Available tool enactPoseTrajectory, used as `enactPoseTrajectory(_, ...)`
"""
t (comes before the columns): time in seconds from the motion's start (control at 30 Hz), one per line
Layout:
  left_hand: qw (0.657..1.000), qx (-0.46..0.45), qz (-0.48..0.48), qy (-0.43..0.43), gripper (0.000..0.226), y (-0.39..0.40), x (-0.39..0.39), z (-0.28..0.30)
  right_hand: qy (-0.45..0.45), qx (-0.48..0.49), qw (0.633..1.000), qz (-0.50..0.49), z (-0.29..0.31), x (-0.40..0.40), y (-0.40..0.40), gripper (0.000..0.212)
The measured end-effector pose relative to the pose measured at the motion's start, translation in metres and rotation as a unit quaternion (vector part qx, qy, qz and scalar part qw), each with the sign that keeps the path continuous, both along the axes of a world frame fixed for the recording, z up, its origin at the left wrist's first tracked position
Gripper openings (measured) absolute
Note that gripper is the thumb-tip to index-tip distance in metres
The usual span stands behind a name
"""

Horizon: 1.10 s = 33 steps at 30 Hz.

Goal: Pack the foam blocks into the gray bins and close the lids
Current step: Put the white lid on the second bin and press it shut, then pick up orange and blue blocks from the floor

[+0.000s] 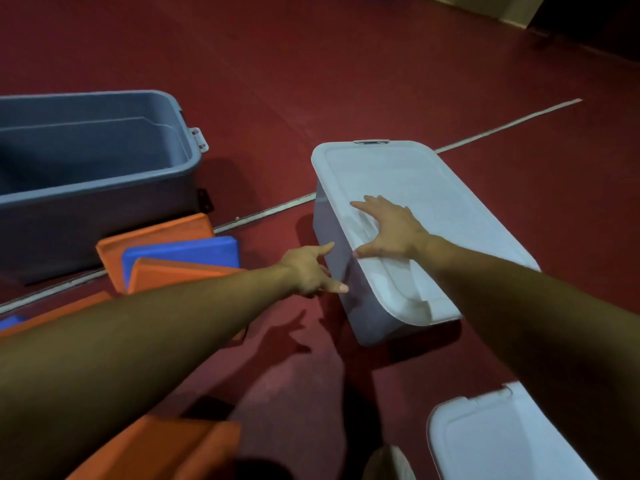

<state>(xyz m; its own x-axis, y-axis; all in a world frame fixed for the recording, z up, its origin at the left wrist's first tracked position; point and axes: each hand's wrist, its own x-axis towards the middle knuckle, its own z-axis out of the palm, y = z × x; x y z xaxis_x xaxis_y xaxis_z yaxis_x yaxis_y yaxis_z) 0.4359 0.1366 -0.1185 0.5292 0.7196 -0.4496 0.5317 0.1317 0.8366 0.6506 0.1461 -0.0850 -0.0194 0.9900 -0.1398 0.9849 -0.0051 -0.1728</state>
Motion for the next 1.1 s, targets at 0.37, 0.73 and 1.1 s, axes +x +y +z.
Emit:
enactPoseTrajectory(0.37,0.928,0.258,0.061,0.264,0.102,0.095,-0.206,0.049,0.088,0.005,0.982,0.167,-0.006,-0.18,0.046,0.111)
enactPoseTrajectory(0.73,0.858,0.386,0.108,0.322,0.093,0.177,-0.32,-0.01,0.112,-0.067,0.969,0.209,-0.095,-0.285,0.136,0.116)
enactPoseTrajectory(1.1,0.848,0.36,0.195,0.336,0.033,0.2,-0.33,-0.039,0.039,-0.125,0.982,0.139,-0.136,-0.31,0.169,0.137)
